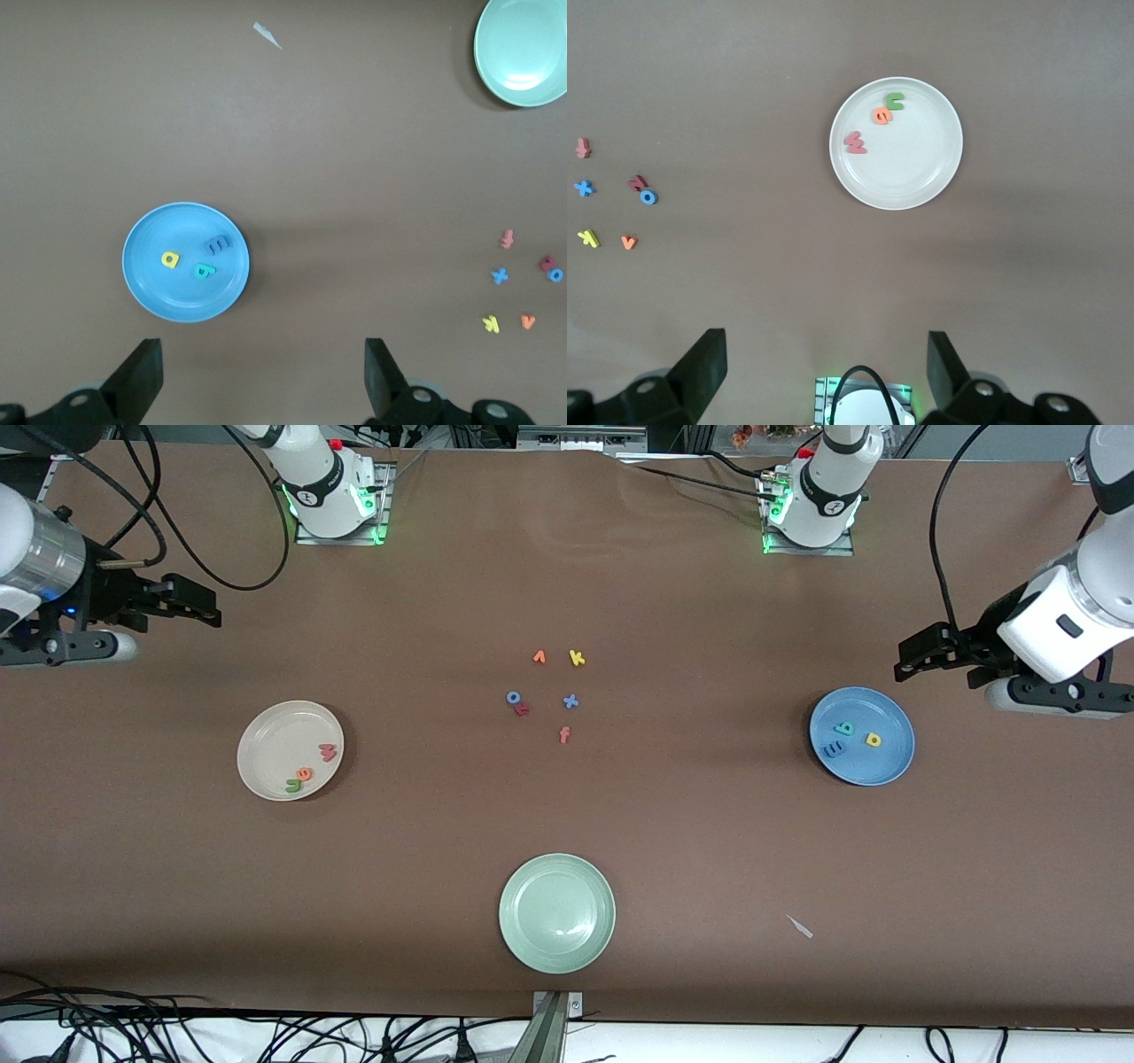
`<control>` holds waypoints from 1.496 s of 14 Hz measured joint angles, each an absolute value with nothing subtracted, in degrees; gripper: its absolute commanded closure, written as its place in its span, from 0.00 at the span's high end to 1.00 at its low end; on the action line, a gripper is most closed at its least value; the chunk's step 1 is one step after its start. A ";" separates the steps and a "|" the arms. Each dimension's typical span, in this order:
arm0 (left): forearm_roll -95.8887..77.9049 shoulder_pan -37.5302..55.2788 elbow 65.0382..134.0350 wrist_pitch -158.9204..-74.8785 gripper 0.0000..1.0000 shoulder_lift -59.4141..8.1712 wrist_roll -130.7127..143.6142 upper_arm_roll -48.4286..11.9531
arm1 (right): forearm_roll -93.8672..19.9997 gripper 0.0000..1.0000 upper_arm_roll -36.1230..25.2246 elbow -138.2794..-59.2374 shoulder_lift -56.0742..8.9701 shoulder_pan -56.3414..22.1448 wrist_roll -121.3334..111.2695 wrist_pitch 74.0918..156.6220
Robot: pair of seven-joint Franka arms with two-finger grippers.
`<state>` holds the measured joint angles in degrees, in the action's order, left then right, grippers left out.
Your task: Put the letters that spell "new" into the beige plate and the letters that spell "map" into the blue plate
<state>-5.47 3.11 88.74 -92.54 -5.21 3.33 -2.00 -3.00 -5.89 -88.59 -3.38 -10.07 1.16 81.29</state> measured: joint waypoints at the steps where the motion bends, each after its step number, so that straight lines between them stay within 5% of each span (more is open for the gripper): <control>1: -5.20 3.17 92.47 -95.65 1.00 -3.00 3.31 -1.61 | -2.99 1.00 -5.61 -88.64 -3.38 -9.34 1.17 81.40; 5: -4.02 3.12 99.94 -99.14 1.00 2.85 2.91 -1.02 | -2.34 1.00 -4.25 -89.81 -3.40 -7.33 1.17 83.96; 21: -1.89 3.09 99.31 -93.52 1.00 2.46 -5.06 -0.94 | 0.66 1.00 -3.13 -90.18 -3.56 -7.60 1.33 87.62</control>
